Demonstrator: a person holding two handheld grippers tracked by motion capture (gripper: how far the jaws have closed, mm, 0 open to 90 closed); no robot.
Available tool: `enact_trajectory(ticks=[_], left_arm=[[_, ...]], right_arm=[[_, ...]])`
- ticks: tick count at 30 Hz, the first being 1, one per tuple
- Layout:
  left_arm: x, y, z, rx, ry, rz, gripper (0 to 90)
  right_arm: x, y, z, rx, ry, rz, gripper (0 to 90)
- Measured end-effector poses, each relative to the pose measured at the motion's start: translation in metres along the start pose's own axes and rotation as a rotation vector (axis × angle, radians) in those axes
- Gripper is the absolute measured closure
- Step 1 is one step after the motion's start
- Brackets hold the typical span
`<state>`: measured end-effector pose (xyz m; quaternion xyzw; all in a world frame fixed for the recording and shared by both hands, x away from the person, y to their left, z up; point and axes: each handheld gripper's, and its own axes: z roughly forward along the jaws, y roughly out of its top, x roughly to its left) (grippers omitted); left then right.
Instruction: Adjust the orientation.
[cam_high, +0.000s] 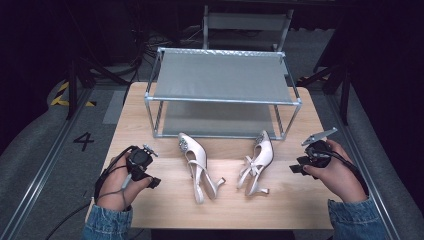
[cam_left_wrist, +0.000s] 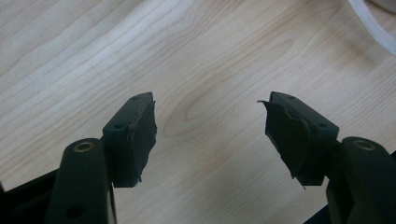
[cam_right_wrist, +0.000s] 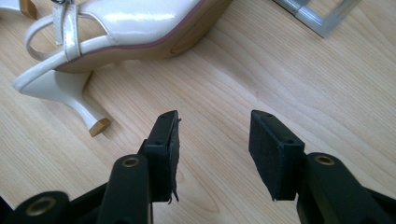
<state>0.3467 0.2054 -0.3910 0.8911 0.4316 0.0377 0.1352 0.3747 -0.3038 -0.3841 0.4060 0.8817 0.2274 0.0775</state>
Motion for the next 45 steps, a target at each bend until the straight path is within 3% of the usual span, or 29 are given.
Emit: enact_trajectory(ticks=[4,7,9,14,23,28,32,38,42,45], left_arm=[[-0.005,0.007,0.003,-0.018,-0.027,0.040,33.9],[-0.009,0.009,0.004,-0.013,-0.014,0.058,33.2],[-0.013,0.011,0.005,-0.009,-0.004,0.094,31.5],[-0.023,0.019,0.007,-0.029,-0.035,0.138,31.6],[-0.034,0.031,0.022,-0.067,-0.066,0.212,35.6],[-0.035,0.036,0.030,-0.093,-0.080,0.220,37.6],[-0.034,0.037,0.041,-0.139,-0.123,0.206,39.4],[-0.036,0.043,0.050,-0.202,-0.146,0.198,49.5],[-0.037,0.045,0.054,-0.247,-0.131,0.186,51.2],[-0.039,0.046,0.058,-0.268,-0.141,0.171,60.5]], right_arm=[[-0.003,-0.003,0.002,-0.001,0.008,0.016,53.6],[-0.004,-0.004,0.004,-0.004,0.007,0.026,52.8],[-0.003,-0.004,0.006,-0.005,0.005,0.039,51.3],[0.003,-0.005,0.012,0.007,0.029,0.034,50.0],[0.004,-0.010,0.017,0.024,0.026,0.030,48.5],[0.004,-0.012,0.020,0.032,0.031,0.028,48.3],[0.002,-0.013,0.020,0.037,0.035,0.025,48.0],[0.000,-0.015,0.018,0.036,0.028,0.029,48.0],[-0.001,-0.015,0.018,0.037,0.030,0.030,48.0],[0.000,-0.015,0.017,0.036,0.025,0.031,48.0]])
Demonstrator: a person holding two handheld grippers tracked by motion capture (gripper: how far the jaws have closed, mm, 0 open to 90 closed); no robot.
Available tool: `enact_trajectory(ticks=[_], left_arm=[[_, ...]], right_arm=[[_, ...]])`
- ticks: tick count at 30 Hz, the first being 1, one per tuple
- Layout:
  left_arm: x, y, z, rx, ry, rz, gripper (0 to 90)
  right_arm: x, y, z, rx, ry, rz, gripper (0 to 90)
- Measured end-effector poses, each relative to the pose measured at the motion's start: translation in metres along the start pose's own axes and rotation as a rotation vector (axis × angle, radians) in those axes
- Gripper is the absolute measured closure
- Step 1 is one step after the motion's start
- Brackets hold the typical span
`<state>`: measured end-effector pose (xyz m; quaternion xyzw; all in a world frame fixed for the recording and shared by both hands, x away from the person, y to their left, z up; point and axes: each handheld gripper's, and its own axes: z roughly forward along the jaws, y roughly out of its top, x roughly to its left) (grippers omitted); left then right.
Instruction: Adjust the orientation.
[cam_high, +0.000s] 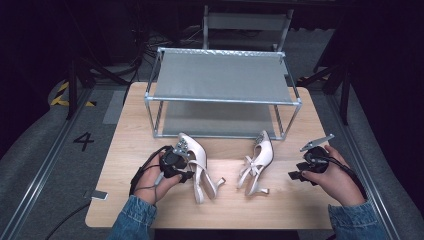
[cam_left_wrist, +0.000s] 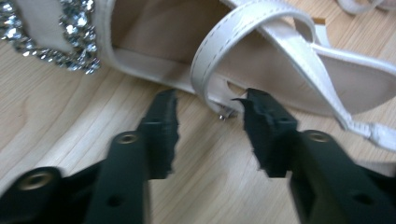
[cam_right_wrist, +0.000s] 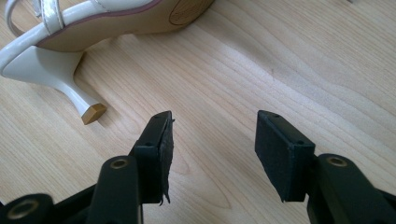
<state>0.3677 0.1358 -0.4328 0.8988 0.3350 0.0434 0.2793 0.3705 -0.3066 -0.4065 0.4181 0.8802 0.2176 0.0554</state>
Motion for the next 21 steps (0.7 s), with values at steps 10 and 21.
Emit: enact_trajectory(ticks=[10,21], left_arm=[[-0.005,0.001,-0.003,0.014,-0.014,-0.025,88.2],[-0.011,0.006,-0.014,-0.013,-0.032,-0.013,88.4]], right_arm=[[0.000,0.000,0.001,0.001,0.001,-0.007,47.7],[0.002,0.001,0.005,0.010,0.007,-0.008,47.5]])
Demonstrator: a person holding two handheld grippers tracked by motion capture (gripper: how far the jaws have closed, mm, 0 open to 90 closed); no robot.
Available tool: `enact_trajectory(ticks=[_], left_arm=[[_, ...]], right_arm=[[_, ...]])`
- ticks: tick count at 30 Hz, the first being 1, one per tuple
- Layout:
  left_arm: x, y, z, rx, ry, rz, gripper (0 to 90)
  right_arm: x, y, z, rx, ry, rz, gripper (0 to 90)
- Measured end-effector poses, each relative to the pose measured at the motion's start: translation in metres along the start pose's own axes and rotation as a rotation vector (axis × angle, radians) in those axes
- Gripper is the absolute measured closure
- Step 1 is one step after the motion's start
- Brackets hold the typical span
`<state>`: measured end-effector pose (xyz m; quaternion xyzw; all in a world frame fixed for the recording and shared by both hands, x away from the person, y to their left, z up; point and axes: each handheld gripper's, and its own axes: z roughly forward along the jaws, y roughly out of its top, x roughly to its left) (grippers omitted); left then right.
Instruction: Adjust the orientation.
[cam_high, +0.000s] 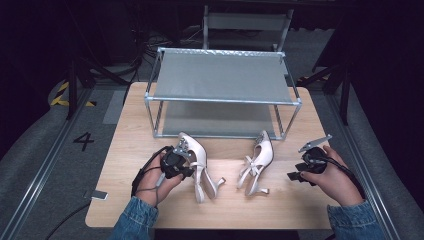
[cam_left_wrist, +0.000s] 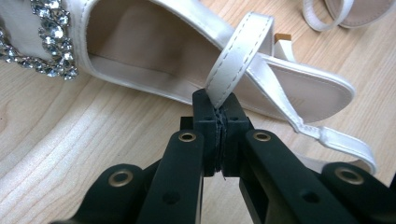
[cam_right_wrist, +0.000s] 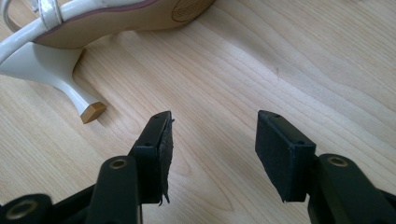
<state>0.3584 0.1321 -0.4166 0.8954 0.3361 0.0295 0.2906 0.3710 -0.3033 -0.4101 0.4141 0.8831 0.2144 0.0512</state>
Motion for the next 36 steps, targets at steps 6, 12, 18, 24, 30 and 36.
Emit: enact_trajectory(ticks=[6,12,18,24,30,36], left_arm=[[-0.004,0.003,-0.013,-0.041,0.009,0.006,88.5],[-0.007,0.005,-0.024,-0.069,0.029,0.008,88.4],[-0.007,0.007,-0.032,-0.097,0.062,0.013,88.4],[-0.008,0.011,-0.036,-0.099,0.088,0.038,88.4],[-0.010,0.014,-0.032,-0.080,0.087,0.051,88.3],[-0.011,0.017,-0.031,-0.082,0.048,0.032,70.4]], right_arm=[[0.001,0.001,0.000,-0.005,-0.003,-0.008,47.5],[0.001,0.000,0.001,0.002,-0.003,-0.006,47.3],[0.001,-0.001,0.001,0.002,-0.003,-0.002,47.3],[0.002,-0.004,0.001,0.005,-0.005,-0.003,47.2],[0.001,-0.008,0.000,0.003,-0.010,0.007,47.0],[0.000,-0.011,-0.003,0.001,-0.014,0.015,46.8]])
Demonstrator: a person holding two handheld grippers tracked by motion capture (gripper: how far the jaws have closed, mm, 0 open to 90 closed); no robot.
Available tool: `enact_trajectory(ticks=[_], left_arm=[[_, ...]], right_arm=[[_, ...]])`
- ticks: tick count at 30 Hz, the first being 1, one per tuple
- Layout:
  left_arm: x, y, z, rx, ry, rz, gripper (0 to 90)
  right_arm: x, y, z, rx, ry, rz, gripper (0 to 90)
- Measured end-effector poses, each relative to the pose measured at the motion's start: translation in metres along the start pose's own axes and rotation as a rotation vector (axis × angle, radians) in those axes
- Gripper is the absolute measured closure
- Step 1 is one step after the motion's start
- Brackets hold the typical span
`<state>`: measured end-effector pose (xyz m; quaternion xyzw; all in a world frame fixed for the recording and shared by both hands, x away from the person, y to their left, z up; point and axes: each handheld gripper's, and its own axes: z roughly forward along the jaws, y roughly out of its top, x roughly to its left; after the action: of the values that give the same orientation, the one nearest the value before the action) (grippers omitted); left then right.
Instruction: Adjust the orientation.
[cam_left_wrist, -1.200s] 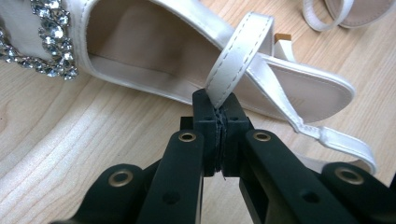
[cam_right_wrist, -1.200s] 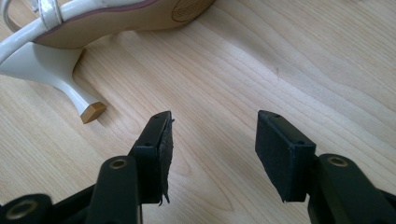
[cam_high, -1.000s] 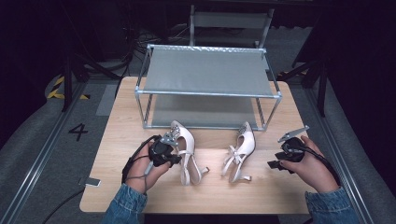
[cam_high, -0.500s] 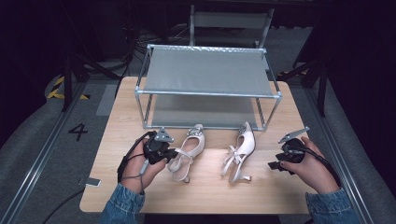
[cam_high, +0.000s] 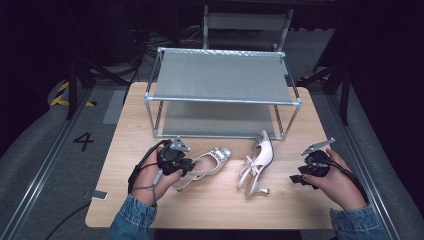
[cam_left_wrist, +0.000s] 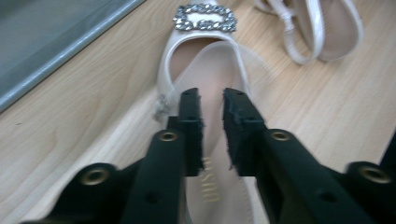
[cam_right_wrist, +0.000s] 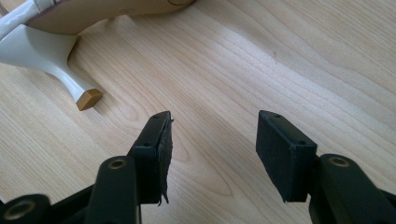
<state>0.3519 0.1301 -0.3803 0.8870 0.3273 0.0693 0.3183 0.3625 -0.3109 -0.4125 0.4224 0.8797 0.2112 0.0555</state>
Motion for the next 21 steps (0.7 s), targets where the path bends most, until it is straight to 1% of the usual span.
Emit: enact_trajectory(ticks=[2,3,4,5,7,9,10,11,13,16,17,18,20,21], left_arm=[[-0.002,0.002,-0.001,-0.017,-0.007,-0.007,65.3],[-0.002,0.002,-0.001,-0.017,-0.007,-0.007,63.9],[-0.003,0.003,-0.002,-0.025,-0.020,-0.012,63.9],[-0.005,0.004,-0.001,-0.041,-0.037,-0.028,61.3],[-0.009,0.007,0.002,-0.041,-0.048,-0.012,57.6],[-0.013,0.011,0.008,-0.015,-0.037,0.030,55.6],[-0.013,0.011,0.008,-0.015,-0.037,0.030,55.7],[-0.017,0.014,0.012,0.013,-0.046,0.050,55.2],[-0.018,0.016,0.016,0.038,-0.039,0.056,53.9],[-0.017,0.019,0.022,0.051,-0.042,0.056,55.0],[-0.018,0.020,0.027,0.082,-0.043,0.048,56.4],[-0.018,0.020,0.027,0.082,-0.043,0.048,56.6],[-0.017,0.021,0.034,0.115,-0.040,0.049,58.0],[-0.018,0.021,0.041,0.138,-0.035,0.049,58.5]], right_arm=[[0.000,-0.001,-0.001,-0.001,-0.002,0.003,46.5],[0.000,-0.001,-0.001,-0.001,-0.002,0.003,46.5],[0.000,-0.001,-0.001,-0.001,-0.004,0.003,46.4],[0.001,-0.002,-0.001,0.001,-0.006,0.005,46.4],[0.001,-0.003,-0.001,0.000,-0.006,0.004,46.3],[0.001,-0.006,0.000,0.006,-0.009,0.003,46.2],[0.001,-0.007,0.000,0.007,-0.010,0.009,46.0],[0.002,-0.007,0.000,0.005,-0.014,0.005,45.9],[0.002,-0.009,0.000,0.005,-0.018,0.002,45.8],[0.003,-0.011,0.002,0.008,-0.017,0.003,45.8],[0.004,-0.013,0.004,0.013,-0.018,-0.002,45.8],[0.004,-0.013,0.004,0.013,-0.018,-0.002,45.8],[0.004,-0.016,0.005,0.021,-0.018,0.000,45.9],[0.005,-0.016,0.005,0.023,-0.019,-0.001,45.8]])
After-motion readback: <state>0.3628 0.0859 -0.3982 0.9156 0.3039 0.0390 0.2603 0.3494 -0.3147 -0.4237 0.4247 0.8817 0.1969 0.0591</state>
